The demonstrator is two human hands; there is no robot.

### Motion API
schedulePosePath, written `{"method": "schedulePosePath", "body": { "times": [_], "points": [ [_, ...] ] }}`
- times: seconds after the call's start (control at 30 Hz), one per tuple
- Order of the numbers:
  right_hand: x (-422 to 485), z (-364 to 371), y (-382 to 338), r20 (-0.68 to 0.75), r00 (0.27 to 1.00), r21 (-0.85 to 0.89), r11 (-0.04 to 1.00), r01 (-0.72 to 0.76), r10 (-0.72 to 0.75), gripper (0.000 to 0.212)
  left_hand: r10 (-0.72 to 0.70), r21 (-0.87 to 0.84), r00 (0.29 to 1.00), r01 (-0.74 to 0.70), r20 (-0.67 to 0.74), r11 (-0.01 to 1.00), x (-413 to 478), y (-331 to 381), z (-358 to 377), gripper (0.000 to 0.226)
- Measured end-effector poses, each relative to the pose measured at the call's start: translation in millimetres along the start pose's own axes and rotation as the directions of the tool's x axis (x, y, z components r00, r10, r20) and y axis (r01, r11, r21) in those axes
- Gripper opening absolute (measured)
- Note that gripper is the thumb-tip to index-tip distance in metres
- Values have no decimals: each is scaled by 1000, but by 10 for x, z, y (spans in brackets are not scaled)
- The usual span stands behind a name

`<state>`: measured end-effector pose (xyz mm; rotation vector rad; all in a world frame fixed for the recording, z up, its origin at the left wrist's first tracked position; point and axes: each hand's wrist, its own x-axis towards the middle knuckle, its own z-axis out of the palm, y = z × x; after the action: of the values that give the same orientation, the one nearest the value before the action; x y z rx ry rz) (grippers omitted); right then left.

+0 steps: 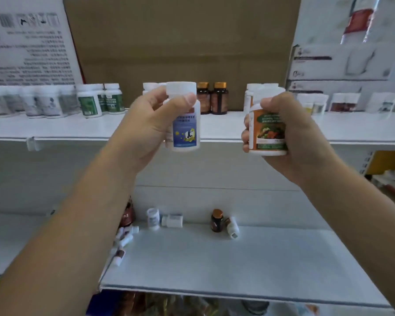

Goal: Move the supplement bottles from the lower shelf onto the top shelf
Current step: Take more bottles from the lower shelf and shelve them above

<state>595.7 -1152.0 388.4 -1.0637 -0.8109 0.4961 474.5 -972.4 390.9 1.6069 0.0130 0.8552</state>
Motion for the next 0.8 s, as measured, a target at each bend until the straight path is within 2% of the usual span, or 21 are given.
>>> {"method": "schedulePosePath", "body": {
  "times": [0.07,0.17,0.27,0.47,0.63,0.8],
  "points": [
    [198,-152,-166,-5,1000,-54,998,14,-14,36,36,106,999,-36,-5,994,259,39,-83,11],
    [559,-345,-329,-47,998,-170,985,31,-39,46,34,266,995,-7,-98,964,642,28,-269,21],
    [917,-454,-341,-74,996,-306,952,22,-47,55,-1,334,980,69,-198,940,988,-80,-553,9],
    [1451,-334,-59,24,999,-462,886,34,-25,45,-98,420,942,235,-322,876,1456,-238,-1091,7],
    [1683,-51,226,93,996,-544,838,38,16,30,-152,462,925,311,-349,830,1728,-426,-1330,11],
    [1647,-11,370,116,992,-655,754,41,46,33,-218,496,916,369,-337,786,1820,-589,-1441,18]
  ]
}}
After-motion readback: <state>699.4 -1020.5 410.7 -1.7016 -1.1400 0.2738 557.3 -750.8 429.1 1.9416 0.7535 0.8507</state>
